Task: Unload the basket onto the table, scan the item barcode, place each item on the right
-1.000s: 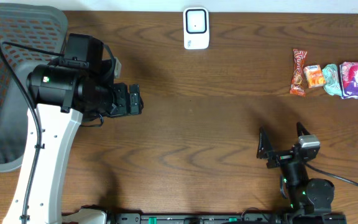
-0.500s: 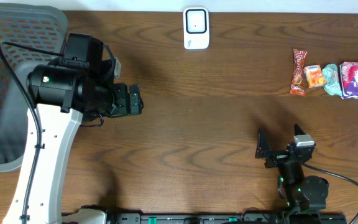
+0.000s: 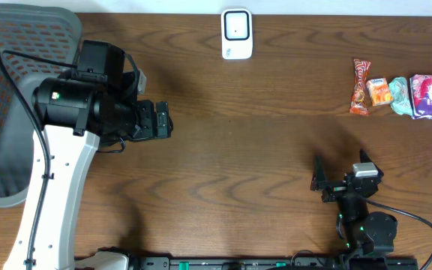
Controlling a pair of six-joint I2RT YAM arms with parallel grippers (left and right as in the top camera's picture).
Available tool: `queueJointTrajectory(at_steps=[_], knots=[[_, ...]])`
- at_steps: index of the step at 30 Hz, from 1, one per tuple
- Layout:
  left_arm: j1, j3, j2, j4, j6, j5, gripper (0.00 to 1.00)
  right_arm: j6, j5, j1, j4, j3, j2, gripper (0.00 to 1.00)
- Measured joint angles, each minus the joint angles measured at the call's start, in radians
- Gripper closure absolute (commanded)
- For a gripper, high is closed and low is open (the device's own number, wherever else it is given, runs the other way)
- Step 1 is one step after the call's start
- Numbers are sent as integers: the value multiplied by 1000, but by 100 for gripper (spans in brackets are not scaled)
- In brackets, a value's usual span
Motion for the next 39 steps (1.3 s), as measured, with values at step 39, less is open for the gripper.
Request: queueJointTrajectory(at_steps=[39], knots=[[0, 0, 0, -4, 12, -36, 2, 3, 7, 0, 0, 0, 0, 1]])
